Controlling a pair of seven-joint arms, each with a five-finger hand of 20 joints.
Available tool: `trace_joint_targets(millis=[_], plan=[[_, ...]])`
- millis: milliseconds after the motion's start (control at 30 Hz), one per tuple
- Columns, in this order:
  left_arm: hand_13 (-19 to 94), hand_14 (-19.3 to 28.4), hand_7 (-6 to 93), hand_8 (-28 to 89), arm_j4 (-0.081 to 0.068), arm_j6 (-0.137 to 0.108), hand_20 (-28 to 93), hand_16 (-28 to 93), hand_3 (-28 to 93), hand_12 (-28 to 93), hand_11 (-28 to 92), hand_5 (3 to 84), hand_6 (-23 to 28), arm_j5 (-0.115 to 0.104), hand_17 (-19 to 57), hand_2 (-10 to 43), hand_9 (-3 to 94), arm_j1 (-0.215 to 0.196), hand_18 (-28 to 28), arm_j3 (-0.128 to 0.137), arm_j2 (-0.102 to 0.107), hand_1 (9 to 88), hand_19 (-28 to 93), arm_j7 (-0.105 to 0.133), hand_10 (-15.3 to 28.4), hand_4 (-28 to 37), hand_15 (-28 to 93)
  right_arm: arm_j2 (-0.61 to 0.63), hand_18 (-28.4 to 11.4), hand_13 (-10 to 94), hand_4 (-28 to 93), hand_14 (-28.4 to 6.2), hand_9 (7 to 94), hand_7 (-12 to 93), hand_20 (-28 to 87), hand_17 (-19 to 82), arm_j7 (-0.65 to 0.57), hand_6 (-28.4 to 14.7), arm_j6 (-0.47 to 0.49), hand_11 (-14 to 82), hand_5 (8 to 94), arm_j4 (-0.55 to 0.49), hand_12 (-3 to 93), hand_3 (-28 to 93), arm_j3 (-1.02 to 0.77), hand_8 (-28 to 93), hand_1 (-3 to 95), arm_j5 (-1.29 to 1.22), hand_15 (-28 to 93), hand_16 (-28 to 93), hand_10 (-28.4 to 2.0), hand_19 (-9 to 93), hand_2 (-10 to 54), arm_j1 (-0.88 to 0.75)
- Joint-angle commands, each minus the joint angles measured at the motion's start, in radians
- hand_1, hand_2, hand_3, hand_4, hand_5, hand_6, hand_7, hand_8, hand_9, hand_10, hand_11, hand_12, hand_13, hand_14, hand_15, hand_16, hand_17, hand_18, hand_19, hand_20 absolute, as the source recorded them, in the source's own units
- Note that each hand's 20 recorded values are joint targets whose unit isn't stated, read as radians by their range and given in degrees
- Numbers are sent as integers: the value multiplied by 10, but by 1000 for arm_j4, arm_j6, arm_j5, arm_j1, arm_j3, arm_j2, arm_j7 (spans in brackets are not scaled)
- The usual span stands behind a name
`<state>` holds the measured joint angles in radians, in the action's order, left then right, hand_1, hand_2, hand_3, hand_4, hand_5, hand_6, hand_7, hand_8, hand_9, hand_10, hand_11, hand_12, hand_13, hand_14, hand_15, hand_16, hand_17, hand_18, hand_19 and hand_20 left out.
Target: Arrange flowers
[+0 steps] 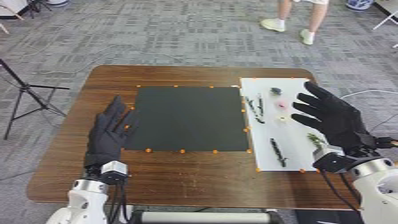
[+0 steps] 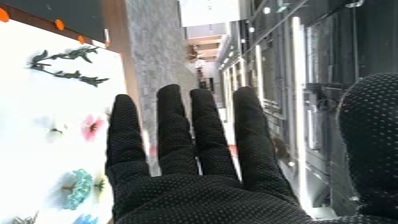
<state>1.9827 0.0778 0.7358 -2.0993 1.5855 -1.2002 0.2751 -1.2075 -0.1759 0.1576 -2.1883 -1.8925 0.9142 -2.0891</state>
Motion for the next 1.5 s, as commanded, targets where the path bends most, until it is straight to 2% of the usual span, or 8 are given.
trace_joint_targets(millis=[33,300,400,467,533,667,900,1500], plan=[[122,97,163,-84,0,-1,76,136,501,236,47,193,-12,-3,-164,-34,148,-22,187,-2,3,291,363,-3,75,-255,-15,0,-203,221,-254,-111,304,157,182,11,4,-26,5,77,303,4,213,772,10,-101,184,2,177,264,-127,413,-39,11],[121,96,162,-85,2,-9,75,136,490,234,48,190,-11,1,-163,-31,146,-19,187,-22,-1,297,363,5,74,-257,-15,22,-207,244,-255,-115,310,160,186,9,-43,-27,-4,79,305,-3,215,772,12,-102,185,38,194,276,-129,424,-42,26],[118,95,157,-85,1,-10,72,130,230,224,41,182,-1,23,-151,-13,138,-16,177,-22,-5,400,358,-8,79,-212,-17,73,-223,285,-269,-118,336,170,190,39,-91,-26,-178,101,308,-65,207,756,54,-109,199,315,246,247,-116,455,-51,21],[116,95,153,-84,7,-13,72,129,157,220,35,180,7,35,-148,-9,134,-22,174,-18,-7,421,357,-4,82,-186,-17,123,-223,424,-277,-117,464,212,190,136,-135,-13,-94,175,395,-95,191,699,38,-132,269,565,414,177,-111,566,-50,32],[116,96,151,-82,13,-19,73,130,188,223,35,180,8,30,-148,-15,134,-31,173,-10,-2,407,357,-2,82,-184,-18,183,-199,606,-280,-100,675,272,222,238,-170,7,-63,297,568,-128,214,441,61,-147,461,842,572,178,-116,701,-41,34],[119,95,152,-81,13,-31,77,134,291,231,43,182,5,10,-152,-24,137,-33,177,-7,2,368,361,7,77,-213,-15,289,-178,726,-258,-83,813,396,258,312,-207,22,31,438,725,-174,274,303,95,-140,581,1215,709,247,-102,796,-70,16],[122,96,153,-82,18,-26,77,133,332,230,48,187,2,0,-152,-23,141,-43,179,0,4,351,362,9,76,-235,-14,351,-161,708,-115,-76,797,440,301,307,-301,27,238,503,727,-200,312,-27,120,-155,607,1363,771,303,-98,784,-94,-52],[126,100,155,-82,20,-29,77,132,380,224,53,194,-2,-9,-151,-21,149,-50,180,13,-5,330,362,6,77,-250,-10,371,-195,716,-127,-92,802,431,260,284,-357,13,293,468,731,-16,285,81,330,-158,449,1412,739,271,-110,796,-93,98]])
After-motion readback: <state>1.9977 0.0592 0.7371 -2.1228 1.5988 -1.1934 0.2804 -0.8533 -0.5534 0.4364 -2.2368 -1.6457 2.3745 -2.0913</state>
